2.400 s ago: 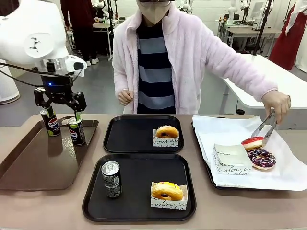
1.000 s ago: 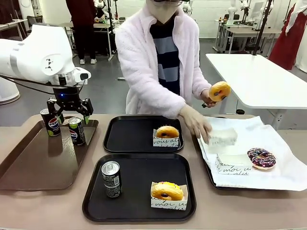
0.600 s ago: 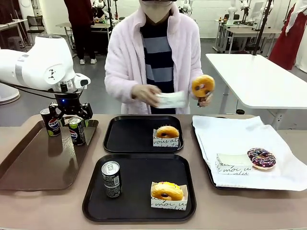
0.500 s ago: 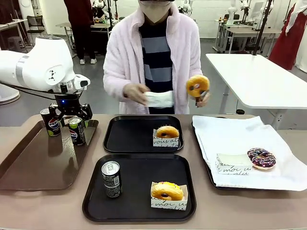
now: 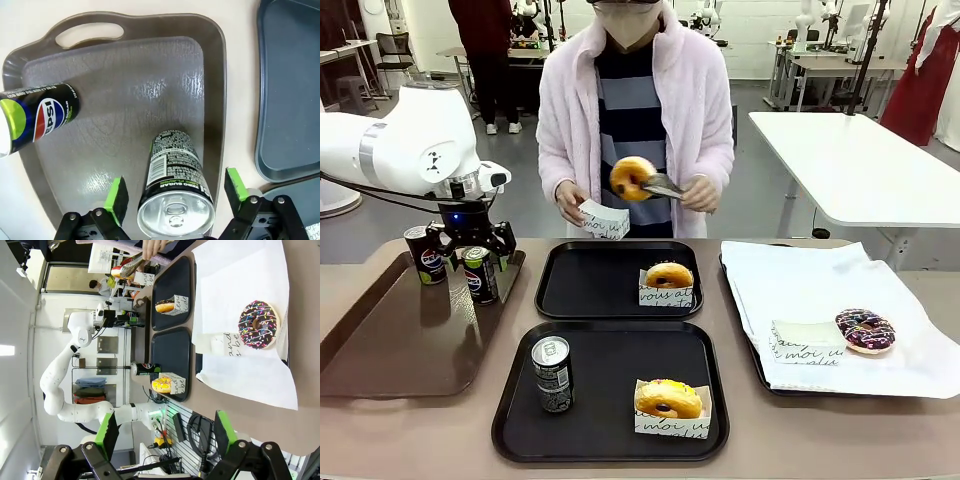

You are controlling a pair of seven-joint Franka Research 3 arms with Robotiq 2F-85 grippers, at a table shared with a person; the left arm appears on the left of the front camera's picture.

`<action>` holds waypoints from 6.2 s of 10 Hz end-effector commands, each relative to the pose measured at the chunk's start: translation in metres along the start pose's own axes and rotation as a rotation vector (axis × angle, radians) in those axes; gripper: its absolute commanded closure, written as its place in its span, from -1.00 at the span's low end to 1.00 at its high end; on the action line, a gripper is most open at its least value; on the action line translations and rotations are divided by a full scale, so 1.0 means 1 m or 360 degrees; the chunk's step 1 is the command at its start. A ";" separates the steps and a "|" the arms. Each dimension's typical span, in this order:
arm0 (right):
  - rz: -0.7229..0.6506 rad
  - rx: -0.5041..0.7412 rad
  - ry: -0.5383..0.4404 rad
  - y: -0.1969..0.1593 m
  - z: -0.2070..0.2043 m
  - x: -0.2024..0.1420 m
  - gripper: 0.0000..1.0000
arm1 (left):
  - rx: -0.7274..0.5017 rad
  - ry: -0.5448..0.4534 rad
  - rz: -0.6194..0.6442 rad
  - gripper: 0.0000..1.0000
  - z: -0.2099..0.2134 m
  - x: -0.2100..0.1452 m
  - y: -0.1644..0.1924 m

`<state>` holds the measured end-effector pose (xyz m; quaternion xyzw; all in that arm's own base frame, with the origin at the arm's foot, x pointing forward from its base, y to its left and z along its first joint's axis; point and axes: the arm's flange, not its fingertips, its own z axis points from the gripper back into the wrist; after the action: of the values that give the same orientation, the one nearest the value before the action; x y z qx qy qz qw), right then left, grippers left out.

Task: Set up donuts and drinks on trays.
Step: Pick up one Pepsi coke from the Handle tray and place it on the Flat Tray without a Pepsi coke.

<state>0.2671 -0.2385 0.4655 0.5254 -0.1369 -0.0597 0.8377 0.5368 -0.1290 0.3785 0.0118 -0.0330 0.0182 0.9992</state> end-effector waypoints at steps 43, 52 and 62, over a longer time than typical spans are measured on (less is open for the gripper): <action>0.0024 0.0032 -0.0007 0.000 0.000 0.001 -1.00 | -0.0228 0.0159 -0.0567 -0.16 0.139 -0.104 0.045; 0.0024 0.0032 -0.0007 0.000 0.000 0.001 -1.00 | -0.0191 0.0176 -0.0596 -0.16 0.139 -0.089 0.017; 0.0024 0.0032 -0.0007 0.000 0.000 0.001 -1.00 | -0.0147 0.0009 -0.0744 -0.16 0.118 -0.034 -0.125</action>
<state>0.2672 -0.2383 0.4650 0.5255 -0.1353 -0.0603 0.8378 0.4959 -0.2481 0.4897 -0.0398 -0.0116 -0.2165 0.9754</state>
